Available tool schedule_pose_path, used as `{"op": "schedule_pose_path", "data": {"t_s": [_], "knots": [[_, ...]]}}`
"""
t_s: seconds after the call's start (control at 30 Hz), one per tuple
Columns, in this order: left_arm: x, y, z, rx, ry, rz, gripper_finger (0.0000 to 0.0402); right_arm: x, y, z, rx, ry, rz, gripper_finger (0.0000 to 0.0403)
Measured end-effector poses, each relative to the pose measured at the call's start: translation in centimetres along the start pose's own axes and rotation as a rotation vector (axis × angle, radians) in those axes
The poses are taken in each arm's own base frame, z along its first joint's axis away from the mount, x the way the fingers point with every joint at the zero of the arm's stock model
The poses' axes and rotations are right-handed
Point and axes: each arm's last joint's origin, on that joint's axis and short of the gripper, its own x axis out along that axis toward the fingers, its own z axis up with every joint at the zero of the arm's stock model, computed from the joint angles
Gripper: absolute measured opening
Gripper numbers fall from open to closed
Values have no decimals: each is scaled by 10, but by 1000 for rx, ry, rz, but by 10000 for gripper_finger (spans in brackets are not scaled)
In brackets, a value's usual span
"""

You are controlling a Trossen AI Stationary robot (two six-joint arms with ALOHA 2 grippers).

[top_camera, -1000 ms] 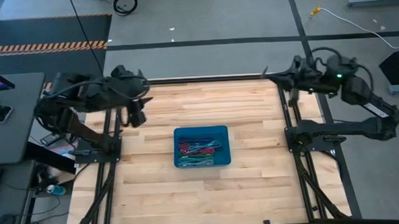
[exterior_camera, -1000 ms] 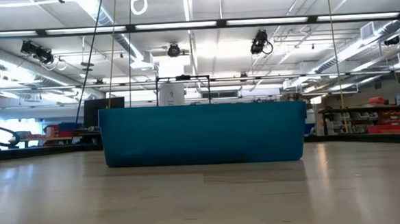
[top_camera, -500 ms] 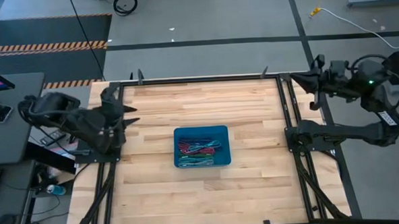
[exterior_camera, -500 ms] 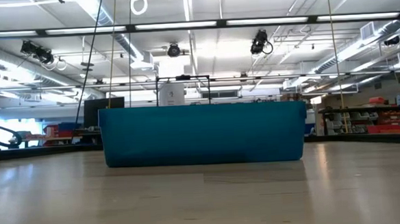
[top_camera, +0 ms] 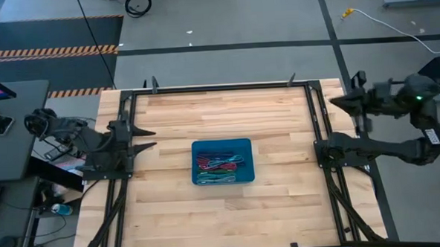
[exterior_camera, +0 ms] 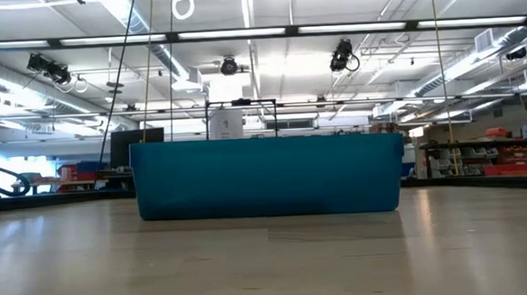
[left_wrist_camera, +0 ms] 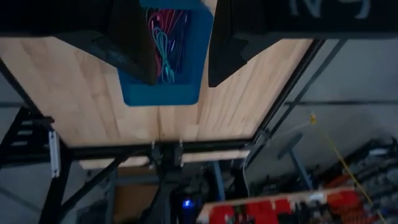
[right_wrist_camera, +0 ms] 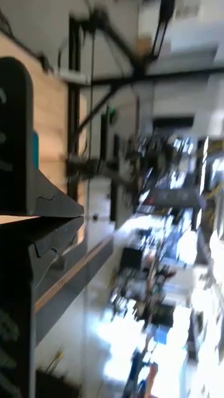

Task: Pick and place USB-C Cables
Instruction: Return to Home Position

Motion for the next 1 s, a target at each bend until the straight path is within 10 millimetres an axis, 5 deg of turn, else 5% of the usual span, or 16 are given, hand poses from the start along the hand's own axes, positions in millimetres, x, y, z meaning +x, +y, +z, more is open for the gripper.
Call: {"op": "schedule_pose_path", "data": {"t_s": [0.23, 0.4, 0.8, 1.0], "knots": [[0, 3, -38, -5, -109, -21, 151, -40, 16, -13, 32, -104, 145, 3], [7, 0, -64, -66, -192, -26, 151, -55, 22, -45, 102, -125, 131, 3], [32, -15, -121, -160, -312, -81, 151, -1, 11, -103, 202, 58, 54, 3], [39, -19, -144, -144, -412, -67, 151, 0, 10, -103, 203, 47, 22, 3]]}}
